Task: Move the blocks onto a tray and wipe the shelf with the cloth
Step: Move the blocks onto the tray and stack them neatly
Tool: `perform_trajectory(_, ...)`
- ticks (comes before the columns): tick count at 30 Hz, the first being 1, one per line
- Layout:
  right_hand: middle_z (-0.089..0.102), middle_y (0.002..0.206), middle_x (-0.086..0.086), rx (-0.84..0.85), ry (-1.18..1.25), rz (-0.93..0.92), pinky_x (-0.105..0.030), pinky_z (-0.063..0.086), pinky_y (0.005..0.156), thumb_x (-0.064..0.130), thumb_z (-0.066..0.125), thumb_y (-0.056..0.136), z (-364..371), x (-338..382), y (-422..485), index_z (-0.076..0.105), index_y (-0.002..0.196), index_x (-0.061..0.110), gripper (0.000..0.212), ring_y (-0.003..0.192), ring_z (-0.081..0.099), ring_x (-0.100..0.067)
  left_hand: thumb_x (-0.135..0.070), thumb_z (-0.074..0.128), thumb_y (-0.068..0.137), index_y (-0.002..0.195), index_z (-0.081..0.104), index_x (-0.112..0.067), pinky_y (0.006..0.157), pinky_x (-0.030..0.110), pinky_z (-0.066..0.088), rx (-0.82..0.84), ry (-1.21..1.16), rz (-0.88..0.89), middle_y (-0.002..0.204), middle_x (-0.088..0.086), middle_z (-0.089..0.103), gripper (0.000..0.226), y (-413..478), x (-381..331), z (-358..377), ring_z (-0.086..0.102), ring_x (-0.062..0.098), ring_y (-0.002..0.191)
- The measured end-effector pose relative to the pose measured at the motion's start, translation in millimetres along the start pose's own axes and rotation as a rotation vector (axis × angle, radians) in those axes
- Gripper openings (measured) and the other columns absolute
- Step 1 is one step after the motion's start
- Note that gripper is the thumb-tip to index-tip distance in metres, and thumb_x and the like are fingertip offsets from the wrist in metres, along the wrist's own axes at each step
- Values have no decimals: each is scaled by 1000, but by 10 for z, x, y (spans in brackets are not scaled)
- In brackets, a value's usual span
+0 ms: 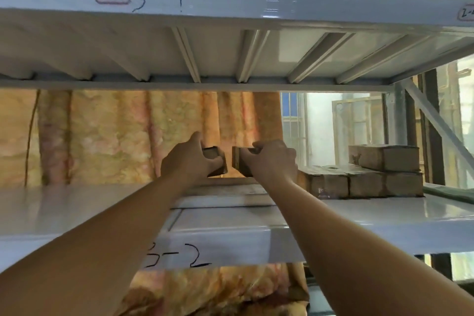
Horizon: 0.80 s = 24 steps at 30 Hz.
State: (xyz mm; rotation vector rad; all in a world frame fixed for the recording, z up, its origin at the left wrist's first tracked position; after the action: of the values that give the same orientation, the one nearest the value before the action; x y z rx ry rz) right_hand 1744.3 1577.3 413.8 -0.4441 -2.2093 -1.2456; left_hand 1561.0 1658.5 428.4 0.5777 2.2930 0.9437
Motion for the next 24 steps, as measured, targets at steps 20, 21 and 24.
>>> perform_trajectory(20,50,127,-7,218,-81,-15,-41,35,80,63,52,73,656,330,-151,69,98,22,51,124,34,-31,-70,66,51,102,45,-28,82,39,50,136,-10,-111,110,-1,42,70,-208,813,159,51,22,97)
perform_trajectory(21,53,124,-7,222,-74,-21,-40,33,78,63,52,74,666,341,-116,70,89,20,49,122,36,-31,-70,68,49,104,45,-27,86,39,50,154,-46,-143,114,1,38,74,-208,860,187,51,21,95)
perform_trajectory(24,60,114,-9,257,-79,-30,-40,36,84,64,52,75,753,348,-64,68,82,13,54,118,41,-33,-70,69,50,101,44,-25,85,36,50,145,-54,-166,122,6,35,72,-207,899,183,54,22,92)
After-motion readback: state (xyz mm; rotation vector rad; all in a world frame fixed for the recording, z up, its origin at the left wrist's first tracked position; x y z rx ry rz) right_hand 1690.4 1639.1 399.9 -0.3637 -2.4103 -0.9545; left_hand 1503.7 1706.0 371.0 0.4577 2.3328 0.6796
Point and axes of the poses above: each hand's wrist, its own y-axis towards the middle knuckle, its own z-axis out of the palm, x = y × z, the point moved 9 cm from there along y, towards the middle knuckle
